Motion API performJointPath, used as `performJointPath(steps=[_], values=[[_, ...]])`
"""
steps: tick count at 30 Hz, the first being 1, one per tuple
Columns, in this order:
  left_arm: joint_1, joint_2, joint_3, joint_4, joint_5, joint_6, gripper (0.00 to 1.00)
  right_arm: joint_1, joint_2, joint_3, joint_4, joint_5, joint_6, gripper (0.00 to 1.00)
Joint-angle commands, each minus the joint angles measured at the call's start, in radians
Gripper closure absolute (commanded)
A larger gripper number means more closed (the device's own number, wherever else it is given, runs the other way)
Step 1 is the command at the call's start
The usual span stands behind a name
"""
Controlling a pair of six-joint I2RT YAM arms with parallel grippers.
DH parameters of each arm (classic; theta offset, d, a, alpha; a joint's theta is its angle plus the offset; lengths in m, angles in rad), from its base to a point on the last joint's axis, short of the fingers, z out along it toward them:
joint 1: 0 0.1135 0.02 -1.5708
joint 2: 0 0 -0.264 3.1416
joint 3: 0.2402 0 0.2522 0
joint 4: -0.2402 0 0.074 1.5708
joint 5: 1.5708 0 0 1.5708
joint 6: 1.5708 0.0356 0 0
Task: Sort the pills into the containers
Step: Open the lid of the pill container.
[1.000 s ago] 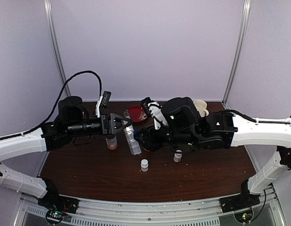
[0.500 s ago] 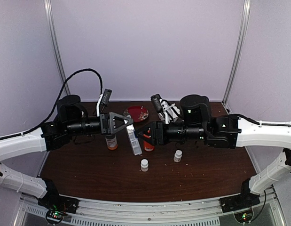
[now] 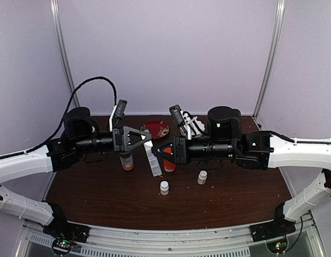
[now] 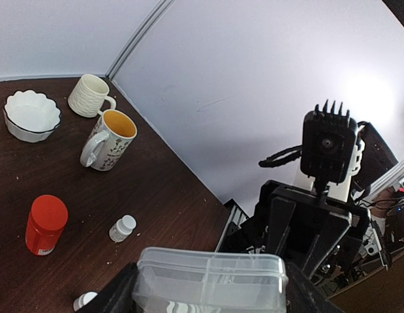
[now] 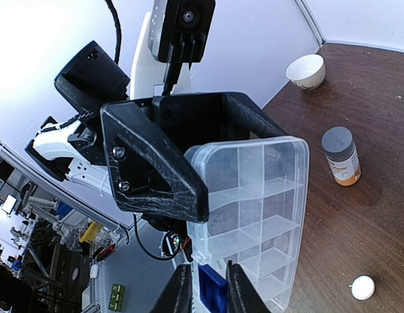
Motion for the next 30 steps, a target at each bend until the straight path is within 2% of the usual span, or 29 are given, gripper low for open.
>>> performJointPath(steps=[1,9,14,17,20,26,28,30], values=[[-0.001,-0.002,0.018,0.062,0.010,-0.008,0.72,0.000,-0.028,-0.011,0.019,-0.002,-0.001,0.82],[-0.002,0.001,0.017,0.058,0.006,-0.007,0.72,-0.003,-0.042,-0.015,0.018,-0.004,-0.001,0.84],[-0.001,-0.001,0.017,0.057,0.004,-0.005,0.72,-0.003,-0.046,-0.022,0.013,-0.013,-0.006,0.76],[-0.002,-0.001,0.016,0.055,0.005,-0.007,0.72,-0.003,-0.045,-0.024,0.011,-0.018,-0.007,0.74],[-0.002,-0.003,0.018,0.053,0.005,-0.007,0.72,-0.003,-0.044,-0.024,0.010,-0.017,-0.008,0.77],[-0.002,-0.005,0.018,0.051,0.004,-0.007,0.72,-0.002,-0.045,-0.024,0.008,-0.014,-0.008,0.90],[-0.002,-0.004,0.018,0.051,0.004,-0.005,0.67,-0.002,-0.049,-0.024,0.009,-0.013,-0.007,0.96],[-0.001,-0.003,0.017,0.050,0.002,-0.006,0.51,-0.004,-0.053,-0.024,0.007,-0.012,-0.007,1.00]])
